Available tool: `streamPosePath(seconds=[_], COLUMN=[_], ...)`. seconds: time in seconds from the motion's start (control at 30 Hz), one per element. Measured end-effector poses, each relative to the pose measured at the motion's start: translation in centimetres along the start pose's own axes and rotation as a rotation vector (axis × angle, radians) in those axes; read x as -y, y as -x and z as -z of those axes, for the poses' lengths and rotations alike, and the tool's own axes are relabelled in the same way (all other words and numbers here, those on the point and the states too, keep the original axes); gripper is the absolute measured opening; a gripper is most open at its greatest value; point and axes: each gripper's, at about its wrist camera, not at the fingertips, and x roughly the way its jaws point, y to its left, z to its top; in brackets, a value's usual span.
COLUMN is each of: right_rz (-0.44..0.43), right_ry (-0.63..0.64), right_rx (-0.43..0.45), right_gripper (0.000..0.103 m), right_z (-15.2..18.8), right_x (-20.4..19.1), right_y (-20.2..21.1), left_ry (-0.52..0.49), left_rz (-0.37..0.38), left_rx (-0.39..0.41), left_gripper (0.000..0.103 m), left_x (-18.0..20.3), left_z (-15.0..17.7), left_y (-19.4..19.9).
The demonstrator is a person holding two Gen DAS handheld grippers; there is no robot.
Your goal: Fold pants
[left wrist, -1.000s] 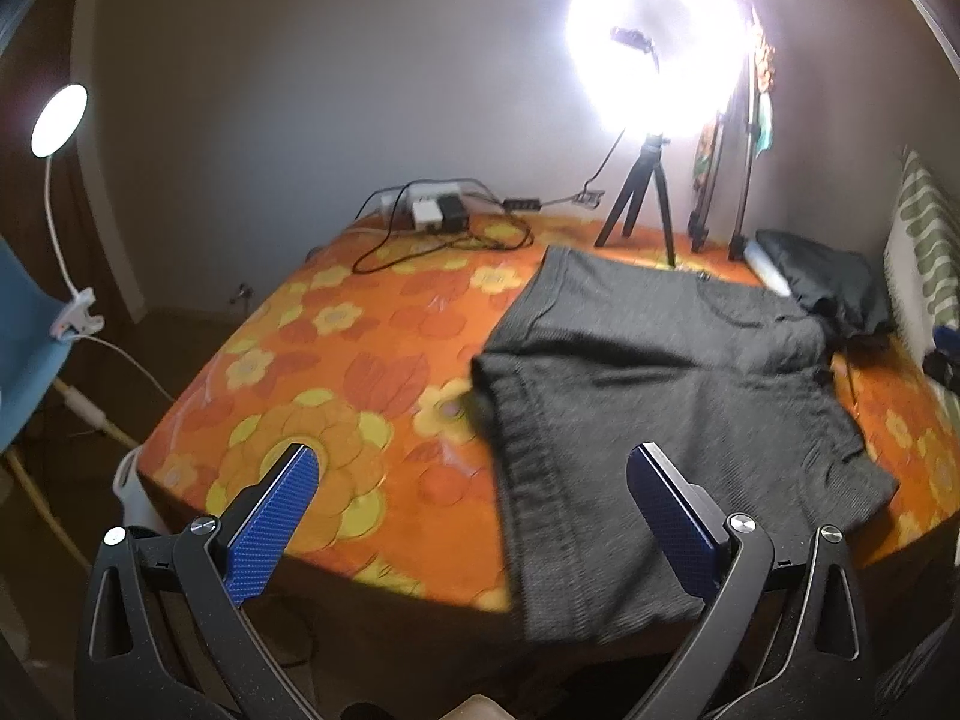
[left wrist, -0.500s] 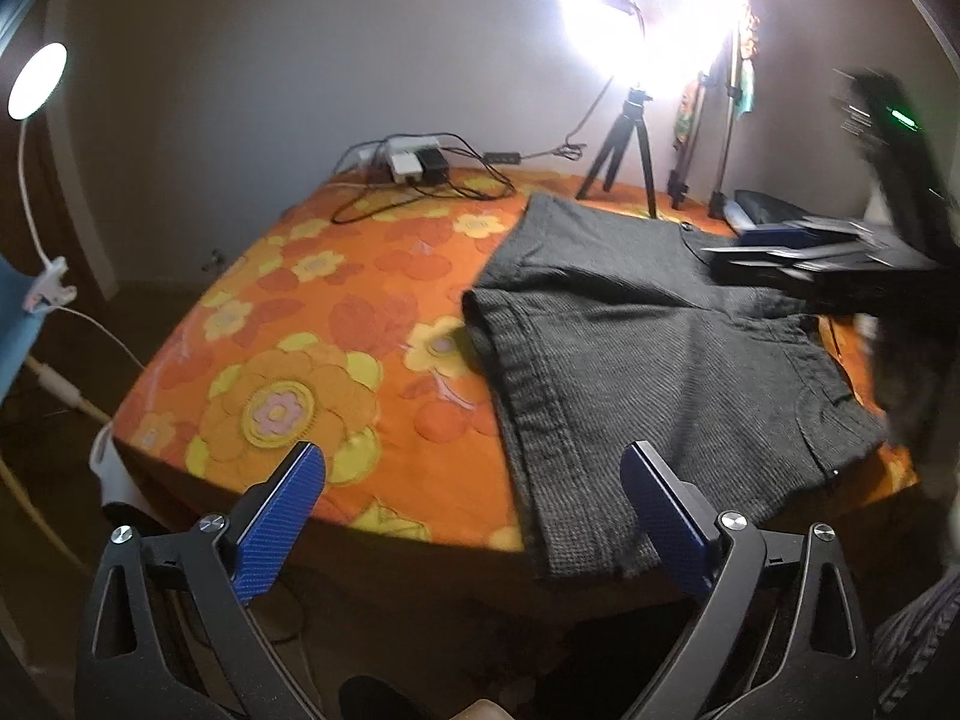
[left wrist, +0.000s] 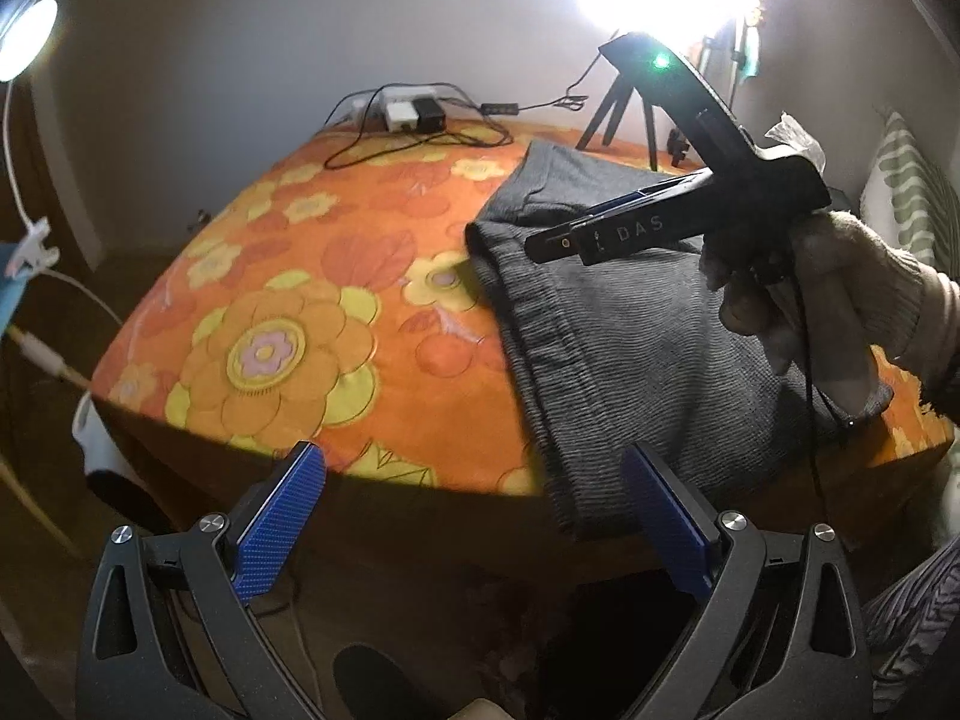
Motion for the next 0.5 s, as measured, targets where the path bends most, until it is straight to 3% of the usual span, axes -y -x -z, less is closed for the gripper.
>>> streamPosePath(seconds=[0.13, 0.2, 0.23, 0.37, 0.5], right_rz=[0.012, 0.005, -0.005, -0.031, -0.019], right_ry=[0.049, 0.059, 0.057, 0.038, 0.016], right_rx=[-0.038, -0.065, -0.082, -0.072, -0.028], right_gripper=[0.074, 0.058, 0.045, 0.018, 0.014], right_z=[-0.5, -0.6, -0.6, -0.9, -1.2], right_x=[-0.7, -0.9, -0.9, -0.6, 0.2], right_y=[-2.0, -2.9, -3.4, -3.4, -2.3], left_ry=[0.016, 0.012, 0.009, 0.012, 0.016], left_rz=[0.007, 0.01, 0.011, 0.031, 0.08], left_rx=[-0.001, 0.002, 0.003, -0.015, -0.062], left_gripper=[0.099, 0.099, 0.099, 0.099, 0.092], left_x=[-0.3, -0.4, -0.4, -0.6, -0.4], left_z=[0.0, 0.0, 0.1, 0.4, 1.1], left_y=[0.1, 0.1, 0.1, -0.2, -1.3])
